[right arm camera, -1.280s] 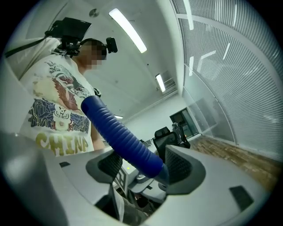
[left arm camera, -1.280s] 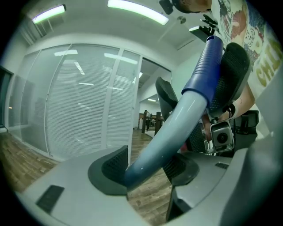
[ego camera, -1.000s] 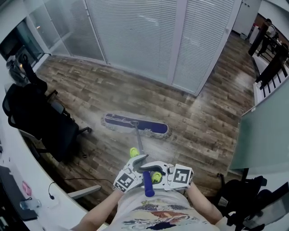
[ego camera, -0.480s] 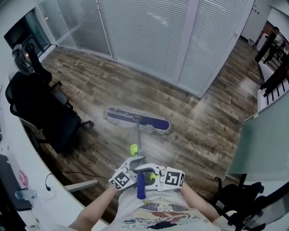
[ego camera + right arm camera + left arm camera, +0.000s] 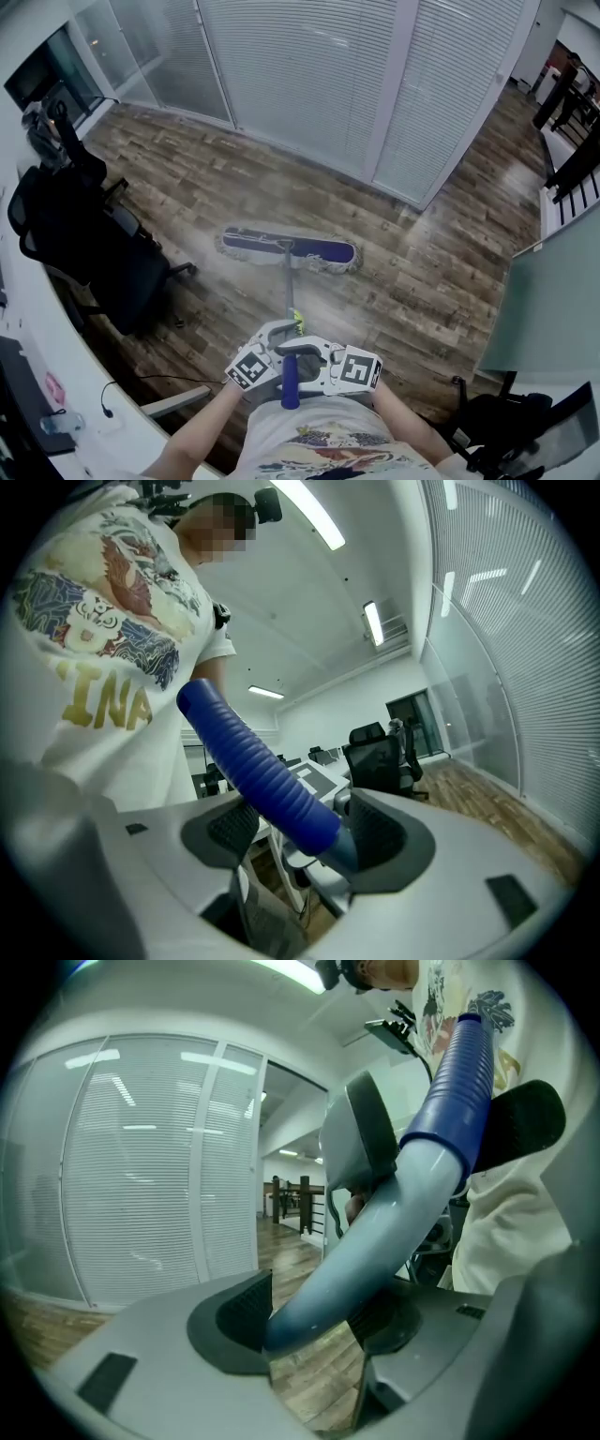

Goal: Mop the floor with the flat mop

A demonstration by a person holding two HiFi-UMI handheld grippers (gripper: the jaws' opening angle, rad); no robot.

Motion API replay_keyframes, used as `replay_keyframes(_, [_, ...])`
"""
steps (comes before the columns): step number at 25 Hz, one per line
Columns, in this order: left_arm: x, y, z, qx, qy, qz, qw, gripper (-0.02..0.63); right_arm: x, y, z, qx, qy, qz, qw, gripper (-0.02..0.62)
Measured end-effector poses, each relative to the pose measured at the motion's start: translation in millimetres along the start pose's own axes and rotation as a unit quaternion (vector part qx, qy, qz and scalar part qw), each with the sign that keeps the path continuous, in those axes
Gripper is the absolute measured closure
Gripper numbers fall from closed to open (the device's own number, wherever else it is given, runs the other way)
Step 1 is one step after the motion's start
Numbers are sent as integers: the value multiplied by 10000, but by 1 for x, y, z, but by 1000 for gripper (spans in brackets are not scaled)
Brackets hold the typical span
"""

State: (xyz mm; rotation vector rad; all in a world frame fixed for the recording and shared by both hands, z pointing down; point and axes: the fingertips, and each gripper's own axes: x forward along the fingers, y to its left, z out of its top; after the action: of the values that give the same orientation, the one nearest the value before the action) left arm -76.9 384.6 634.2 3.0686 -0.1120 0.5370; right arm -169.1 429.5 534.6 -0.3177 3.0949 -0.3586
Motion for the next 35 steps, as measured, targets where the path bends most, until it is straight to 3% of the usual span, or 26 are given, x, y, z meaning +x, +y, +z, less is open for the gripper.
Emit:
replay_keyframes(8, [13,111,4,19,60,-172,9998,400,19,-109,21,-133,254,10,9996,314])
replay_keyframes(16, [16,247,31,-72,-177,-291,9994,402,47,-243,78,-22,36,-432,9991,316])
replay_keyframes(23, [22,317,16,119,61,-484,9987,401,71,-313,74,-207,450,-666,9966,318])
replay_keyframes(35, [73,467,48,0,-233,-320,9992,402,53,-469,121,-251,35,-967,9950,319])
